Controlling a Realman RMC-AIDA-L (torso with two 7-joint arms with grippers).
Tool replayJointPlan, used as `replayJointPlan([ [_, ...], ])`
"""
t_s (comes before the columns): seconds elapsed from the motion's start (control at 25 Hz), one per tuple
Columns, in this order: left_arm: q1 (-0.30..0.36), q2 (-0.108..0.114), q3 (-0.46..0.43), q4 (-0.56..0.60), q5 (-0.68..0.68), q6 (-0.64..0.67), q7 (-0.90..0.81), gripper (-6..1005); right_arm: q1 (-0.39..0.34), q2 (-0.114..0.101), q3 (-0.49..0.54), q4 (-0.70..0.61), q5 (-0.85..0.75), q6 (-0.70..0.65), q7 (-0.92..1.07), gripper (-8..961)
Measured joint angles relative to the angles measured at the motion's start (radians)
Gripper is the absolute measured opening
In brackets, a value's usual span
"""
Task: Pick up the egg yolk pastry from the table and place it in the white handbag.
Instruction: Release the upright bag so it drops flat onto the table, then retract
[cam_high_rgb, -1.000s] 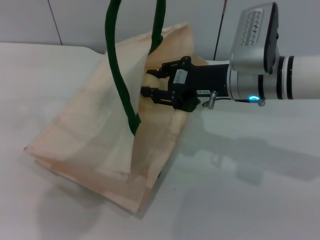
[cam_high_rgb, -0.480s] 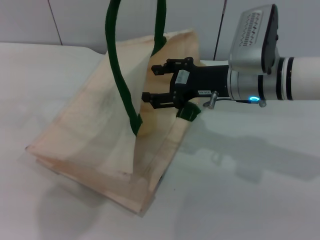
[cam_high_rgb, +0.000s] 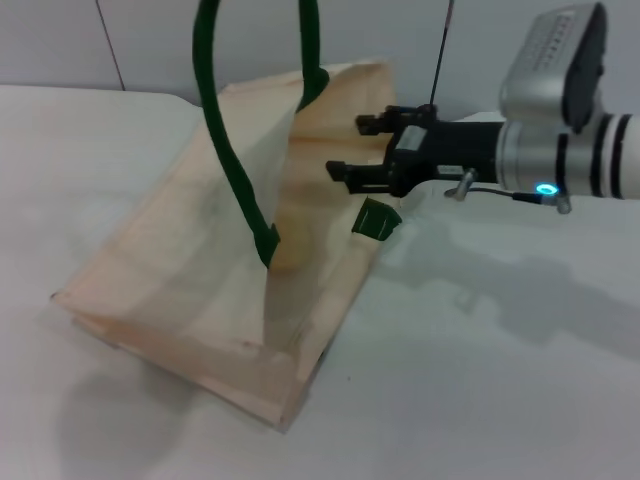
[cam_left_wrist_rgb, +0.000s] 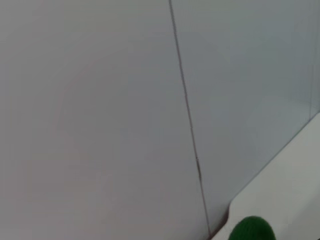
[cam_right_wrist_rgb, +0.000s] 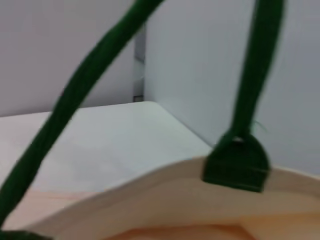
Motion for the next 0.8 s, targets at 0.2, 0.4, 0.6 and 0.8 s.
replayJointPlan([
  [0.2, -0.002, 0.000, -0.019, -0.007, -0.002, 0.000, 0.000, 127, -0.044, 0.000, -0.004, 0.065, 0.000, -0.002, 0.036, 782],
  [0.4, -0.005, 0.001, -0.023, -0.036, -0.003, 0.006, 0.024, 187, -0.055, -0.005, 0.003, 0.067, -0.002, -0.008, 0.045, 783],
  [0.6, -0.004, 0.001, -0.034, -0.054, -0.005, 0.012, 0.030, 354, -0.079, -0.009, 0.003, 0.083, -0.005, -0.030, 0.065, 783],
  [0.8, 0.046, -0.001, -0.133, -0.069, -0.141, 0.027, 0.083, 534, -0.143, -0.027, 0.010, 0.154, -0.006, -0.046, 0.119, 781],
])
